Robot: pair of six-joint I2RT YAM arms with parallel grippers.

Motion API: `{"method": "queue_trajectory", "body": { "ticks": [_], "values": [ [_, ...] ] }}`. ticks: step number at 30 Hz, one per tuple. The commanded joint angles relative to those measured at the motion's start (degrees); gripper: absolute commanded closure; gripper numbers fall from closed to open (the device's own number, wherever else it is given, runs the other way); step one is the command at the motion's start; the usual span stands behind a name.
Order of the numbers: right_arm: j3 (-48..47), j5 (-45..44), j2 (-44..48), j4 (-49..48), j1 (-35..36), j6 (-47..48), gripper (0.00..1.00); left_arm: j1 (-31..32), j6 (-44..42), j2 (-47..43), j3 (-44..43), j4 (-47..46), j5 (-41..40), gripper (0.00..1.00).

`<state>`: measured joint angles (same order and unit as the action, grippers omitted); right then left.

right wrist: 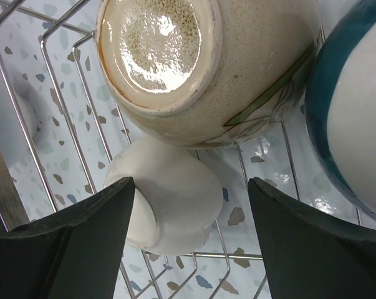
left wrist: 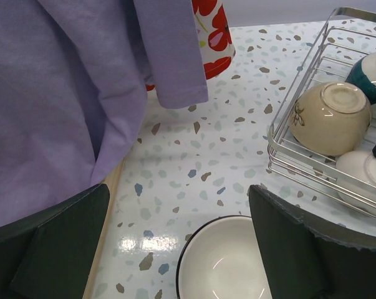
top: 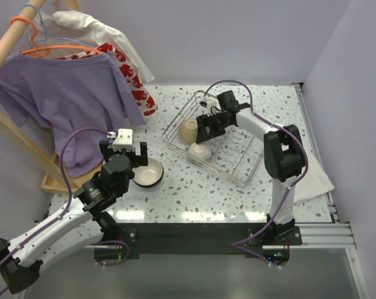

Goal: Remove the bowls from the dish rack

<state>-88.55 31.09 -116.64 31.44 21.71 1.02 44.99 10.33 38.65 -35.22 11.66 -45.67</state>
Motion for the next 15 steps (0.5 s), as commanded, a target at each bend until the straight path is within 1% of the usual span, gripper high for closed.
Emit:
{"method": "queue_trajectory", "body": {
  "ticks": [1,7,15],
  "values": [
    [2.2,3.5,-0.2,2.3,0.1,3.0,0.21,-0.3,-0.1,0.0,-0.5,-2.3,-0.5,0.0],
    [2.9,5.9,0.0,4.7,0.0,5.2,0.18,-0.3,-0.1,0.4,-0.5,-2.3,0.0,0.01],
    [0.4,10.1,-2.7,7.6,-0.2,6.5,0.18,-0.3,-0.2,0.5,-0.5,-2.3,0.1,0.01]
  ]
}}
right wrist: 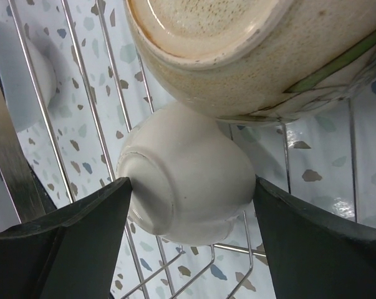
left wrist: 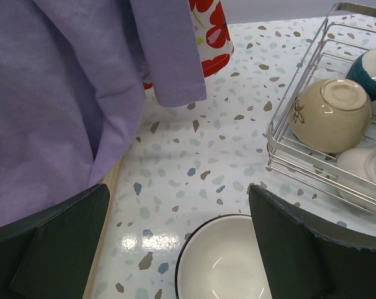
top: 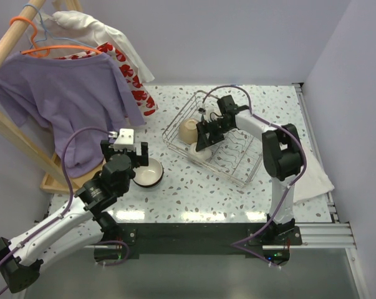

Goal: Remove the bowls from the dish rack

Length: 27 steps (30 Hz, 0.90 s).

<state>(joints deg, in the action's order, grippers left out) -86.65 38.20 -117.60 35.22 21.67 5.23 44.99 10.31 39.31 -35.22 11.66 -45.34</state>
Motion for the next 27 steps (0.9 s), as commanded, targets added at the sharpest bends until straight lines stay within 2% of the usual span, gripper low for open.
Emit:
{"method": "queue_trajectory", "body": {
  "ticks": [1,10,12,14,16,21,25,27],
  "values": [
    [-1.6,3.0,-2.2,3.9,-0.1,2.1,0.18,-0.3,-0.2,-0.1,-0.4,-2.3,-0.3,0.01],
    [-2.2,1.9,0.2,4.1,-0.1,2.1,0.27,-0.3,-0.3,0.1,-0.4,-2.3,-0.3,0.01],
    [-2.7,0.8,1.8,4.2,-0.1,1.7,0.33,-0.3,-0.2,0.2,-0.4,-2.2,-0.2,0.01],
    [-3.0,0.3,3.3,4.3,-0.1,1.4,0.43,-0.3,-0.3,0.3,-0.5,-2.2,-0.1,0.01],
    [-3.2,0.1,4.2,4.3,-0.1,0.9,0.48,-0.3,-0.3,0.5,-0.5,-2.2,0.0,0.01],
    [-3.7,-0.5,5.8,4.8,-0.1,0.6,0.57,-0.3,-0.3,0.6,-0.5,-2.2,0.2,0.01],
    [-4.3,-0.1,6.6,4.4,-0.1,-0.1,0.59,-0.3,-0.3,0.7,-0.5,-2.1,0.3,0.0],
    [-4.8,0.0,6.8,4.0,-0.1,-0.4,0.65,-0.3,-0.3,0.9,-0.5,-2.1,0.3,0.0]
  ]
}}
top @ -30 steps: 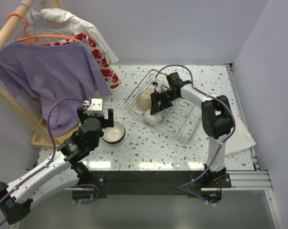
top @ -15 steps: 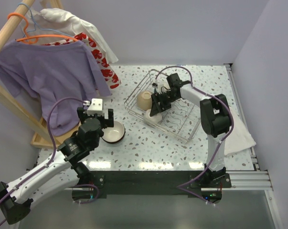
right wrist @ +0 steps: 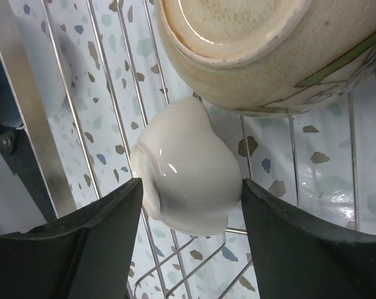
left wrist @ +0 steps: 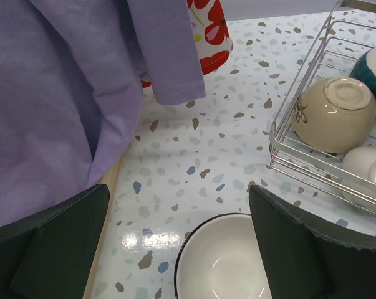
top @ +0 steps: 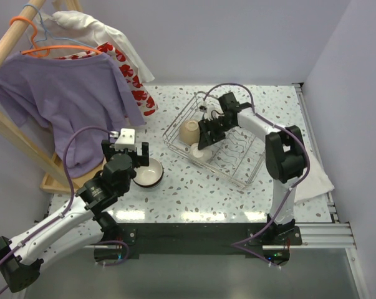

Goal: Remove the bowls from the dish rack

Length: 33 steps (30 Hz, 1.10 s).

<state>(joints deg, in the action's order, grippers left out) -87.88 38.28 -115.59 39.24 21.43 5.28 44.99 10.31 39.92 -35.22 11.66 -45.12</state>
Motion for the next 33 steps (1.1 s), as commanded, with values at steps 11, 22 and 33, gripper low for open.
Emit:
{"method": "queue_trajectory", "body": {
  "ticks": [11,22,33],
  "values": [
    [-5.0,0.6,4.8,-0.3,0.1,-1.1,0.97,-0.3,-0.3,0.2,-0.5,-2.0,0.3,0.01],
    [-0.6,-5.1,11.3,-4.5,0.1,-2.0,1.0,-0.3,-0.3,0.9,-0.5,-2.0,1.4,0.01],
    [6.0,-12.1,20.1,-11.7,0.2,-2.5,1.0,-0.8,-0.6,2.9,0.0,-5.4,15.3,0.0]
  ]
}}
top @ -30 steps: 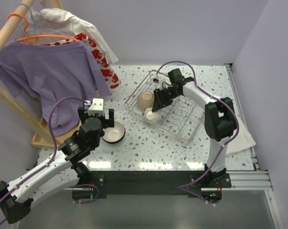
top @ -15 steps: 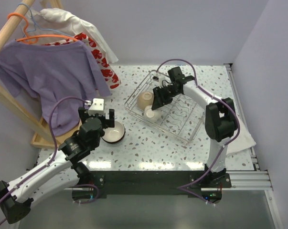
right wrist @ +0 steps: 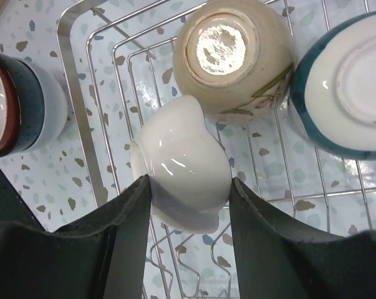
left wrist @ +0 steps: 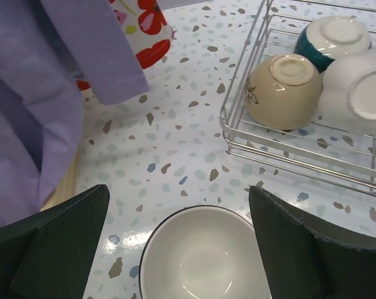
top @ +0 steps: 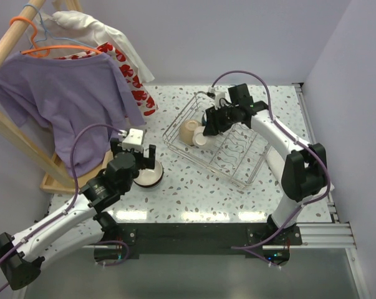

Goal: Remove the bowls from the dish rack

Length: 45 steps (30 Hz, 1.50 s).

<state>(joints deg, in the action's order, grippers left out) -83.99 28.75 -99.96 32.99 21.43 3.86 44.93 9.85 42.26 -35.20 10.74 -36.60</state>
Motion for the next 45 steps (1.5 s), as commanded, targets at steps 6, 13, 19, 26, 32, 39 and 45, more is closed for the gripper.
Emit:
{"method": "queue_trajectory", "body": {
  "ticks": [6,13,19,26,32,39,45],
  "values": [
    [5.9,-5.6,8.4,-7.6,0.5,-0.4,1.0,-1.9,0.6,1.2,-0.2,-4.8,8.7,0.01],
    [9.5,-11.1,13.4,-10.2,2.4,1.5,1.0,-2.3,0.7,0.9,0.0,-4.7,8.8,0.01],
    [13.9,-13.5,18.0,-14.2,4.3,4.6,1.0,-2.5,1.2,2.2,-0.3,-4.7,10.9,0.01],
    [20.4,-13.5,22.4,-21.0,5.3,12.4,1.0,-2.5,1.2,5.7,-2.7,-6.5,18.9,0.01],
    [23.4,-9.3,25.0,-23.8,5.3,18.0,1.0,-3.0,-4.6,9.0,-7.3,-9.3,31.8,0.02],
    [23.8,-2.5,25.8,-23.5,5.3,21.3,1.0,-6.6,-18.5,15.3,-11.9,-11.5,56.4,0.0],
    [24.4,0.2,26.1,-24.3,5.3,22.9,1.0,-13.3,-27.0,23.6,-19.6,-5.9,74.9,0.0]
  ]
}}
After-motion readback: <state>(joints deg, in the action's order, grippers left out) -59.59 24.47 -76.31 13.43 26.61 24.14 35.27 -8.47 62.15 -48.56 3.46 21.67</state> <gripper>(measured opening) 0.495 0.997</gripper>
